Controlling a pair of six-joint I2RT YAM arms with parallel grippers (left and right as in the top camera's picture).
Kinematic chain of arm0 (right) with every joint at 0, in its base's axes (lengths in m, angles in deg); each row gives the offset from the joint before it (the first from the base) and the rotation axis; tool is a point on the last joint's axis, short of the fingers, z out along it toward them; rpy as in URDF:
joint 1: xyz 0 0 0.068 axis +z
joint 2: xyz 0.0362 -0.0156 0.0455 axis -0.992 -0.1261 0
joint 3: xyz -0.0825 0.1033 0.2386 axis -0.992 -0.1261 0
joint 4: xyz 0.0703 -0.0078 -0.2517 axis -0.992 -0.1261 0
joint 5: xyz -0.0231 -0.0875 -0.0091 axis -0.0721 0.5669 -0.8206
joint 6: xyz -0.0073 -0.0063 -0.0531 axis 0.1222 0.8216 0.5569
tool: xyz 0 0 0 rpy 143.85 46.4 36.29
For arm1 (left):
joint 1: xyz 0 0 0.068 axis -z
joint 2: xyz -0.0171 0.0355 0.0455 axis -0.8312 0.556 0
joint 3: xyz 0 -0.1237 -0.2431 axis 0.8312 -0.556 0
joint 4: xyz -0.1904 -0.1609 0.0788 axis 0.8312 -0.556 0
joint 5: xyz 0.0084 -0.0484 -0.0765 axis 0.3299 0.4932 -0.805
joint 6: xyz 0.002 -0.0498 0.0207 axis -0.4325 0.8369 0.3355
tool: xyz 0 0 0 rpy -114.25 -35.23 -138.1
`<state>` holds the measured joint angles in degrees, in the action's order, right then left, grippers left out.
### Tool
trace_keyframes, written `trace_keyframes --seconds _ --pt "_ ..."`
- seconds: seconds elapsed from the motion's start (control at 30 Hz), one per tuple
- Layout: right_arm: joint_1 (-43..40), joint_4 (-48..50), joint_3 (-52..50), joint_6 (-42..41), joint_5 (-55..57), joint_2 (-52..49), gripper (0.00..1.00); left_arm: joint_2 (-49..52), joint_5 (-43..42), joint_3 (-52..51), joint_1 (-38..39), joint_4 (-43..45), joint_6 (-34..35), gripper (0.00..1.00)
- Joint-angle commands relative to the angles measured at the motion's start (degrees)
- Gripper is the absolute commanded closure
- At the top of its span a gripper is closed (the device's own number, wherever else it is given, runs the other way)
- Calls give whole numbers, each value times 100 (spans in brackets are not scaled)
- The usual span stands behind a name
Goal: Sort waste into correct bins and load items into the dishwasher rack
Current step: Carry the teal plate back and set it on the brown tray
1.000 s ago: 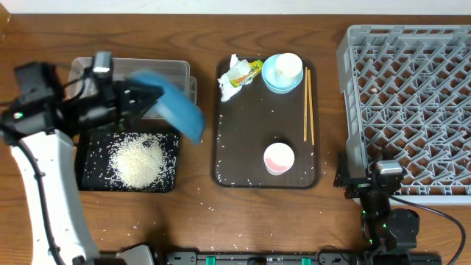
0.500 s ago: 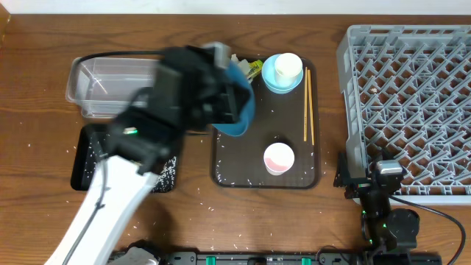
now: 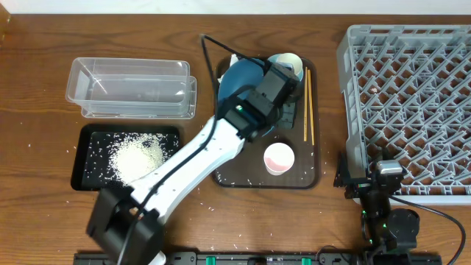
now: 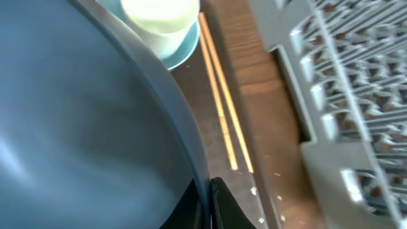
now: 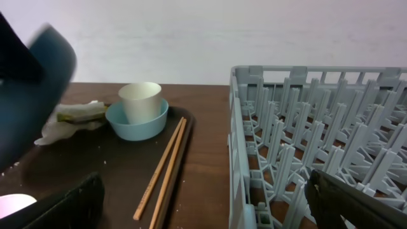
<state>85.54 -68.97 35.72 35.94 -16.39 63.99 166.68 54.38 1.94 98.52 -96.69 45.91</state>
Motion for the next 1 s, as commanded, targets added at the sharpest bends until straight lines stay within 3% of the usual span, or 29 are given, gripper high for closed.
trace_keyframes --seconds 0.0,0.17,0.37,0.57,0.87,0.97 --pt "-52 -22 -9 68 13 31 1 101 153 101 -37 76 -162 94" --pt "-52 -22 -9 66 13 31 1 345 -293 66 -33 -28 105 92" --pt "-52 -22 -9 66 13 31 1 612 -269 50 -37 -160 103 92" --pt "-52 -22 -9 68 13 31 1 704 -289 46 22 -181 105 78" --pt "-52 -22 -9 68 13 31 1 522 -289 46 20 -243 105 68" --pt "-52 -22 -9 68 13 31 1 245 -286 48 20 -280 101 53"
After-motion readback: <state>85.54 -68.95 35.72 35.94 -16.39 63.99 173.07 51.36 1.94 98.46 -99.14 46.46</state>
